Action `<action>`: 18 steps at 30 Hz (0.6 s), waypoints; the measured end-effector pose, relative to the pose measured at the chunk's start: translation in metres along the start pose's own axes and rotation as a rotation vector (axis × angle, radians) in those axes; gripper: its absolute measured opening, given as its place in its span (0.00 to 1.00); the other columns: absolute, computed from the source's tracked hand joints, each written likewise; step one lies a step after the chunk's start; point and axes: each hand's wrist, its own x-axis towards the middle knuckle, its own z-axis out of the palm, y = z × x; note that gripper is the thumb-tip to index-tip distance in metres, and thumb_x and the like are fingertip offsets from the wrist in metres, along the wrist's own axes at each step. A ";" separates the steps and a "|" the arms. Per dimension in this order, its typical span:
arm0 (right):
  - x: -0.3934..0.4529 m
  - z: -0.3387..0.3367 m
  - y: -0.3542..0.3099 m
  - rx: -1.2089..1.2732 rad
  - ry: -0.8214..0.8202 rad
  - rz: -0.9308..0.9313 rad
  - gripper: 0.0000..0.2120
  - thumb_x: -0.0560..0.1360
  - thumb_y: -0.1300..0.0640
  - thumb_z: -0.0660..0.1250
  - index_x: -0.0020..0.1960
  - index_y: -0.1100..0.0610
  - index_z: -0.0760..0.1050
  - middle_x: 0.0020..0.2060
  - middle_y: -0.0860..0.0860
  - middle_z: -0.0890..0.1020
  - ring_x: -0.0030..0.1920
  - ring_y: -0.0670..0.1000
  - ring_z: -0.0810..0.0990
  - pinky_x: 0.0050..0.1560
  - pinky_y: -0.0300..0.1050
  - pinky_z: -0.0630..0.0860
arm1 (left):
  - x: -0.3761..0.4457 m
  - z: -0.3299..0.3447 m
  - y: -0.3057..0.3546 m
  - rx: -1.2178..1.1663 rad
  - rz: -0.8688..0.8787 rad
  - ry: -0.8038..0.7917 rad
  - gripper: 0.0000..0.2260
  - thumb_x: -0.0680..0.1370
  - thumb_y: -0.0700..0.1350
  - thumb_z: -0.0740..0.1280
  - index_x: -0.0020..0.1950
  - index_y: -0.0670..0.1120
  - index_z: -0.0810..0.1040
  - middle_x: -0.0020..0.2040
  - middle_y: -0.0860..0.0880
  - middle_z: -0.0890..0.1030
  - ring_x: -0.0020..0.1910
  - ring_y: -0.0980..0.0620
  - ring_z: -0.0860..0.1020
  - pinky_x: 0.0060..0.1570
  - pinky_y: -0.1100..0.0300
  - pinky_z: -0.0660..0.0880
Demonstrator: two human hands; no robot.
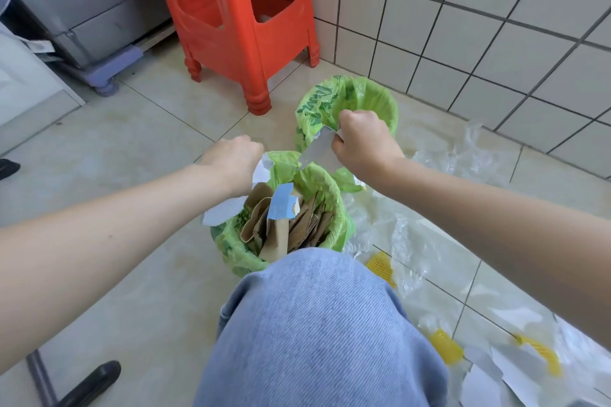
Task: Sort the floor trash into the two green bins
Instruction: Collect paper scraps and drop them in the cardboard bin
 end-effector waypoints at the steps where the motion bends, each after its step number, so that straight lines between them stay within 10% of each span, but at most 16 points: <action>1: 0.000 0.001 -0.001 -0.017 -0.004 -0.009 0.07 0.75 0.64 0.58 0.39 0.62 0.64 0.36 0.57 0.70 0.34 0.57 0.70 0.31 0.47 0.66 | 0.002 0.004 0.003 -0.028 -0.008 0.002 0.12 0.71 0.41 0.71 0.48 0.45 0.68 0.46 0.46 0.69 0.50 0.39 0.75 0.39 0.54 0.68; 9: -0.010 0.036 -0.021 0.036 -0.222 0.012 0.18 0.76 0.60 0.60 0.30 0.57 0.57 0.29 0.54 0.66 0.34 0.58 0.70 0.28 0.43 0.63 | 0.021 0.022 0.019 -0.398 -0.101 0.025 0.29 0.67 0.43 0.75 0.66 0.44 0.71 0.59 0.43 0.74 0.58 0.40 0.74 0.46 0.54 0.71; 18: -0.014 0.075 -0.025 0.278 -0.406 0.308 0.21 0.80 0.49 0.54 0.32 0.60 0.63 0.27 0.53 0.71 0.29 0.56 0.74 0.29 0.44 0.70 | 0.018 0.063 0.013 -0.728 -0.296 0.077 0.26 0.69 0.46 0.73 0.64 0.41 0.71 0.58 0.41 0.75 0.59 0.42 0.72 0.44 0.58 0.67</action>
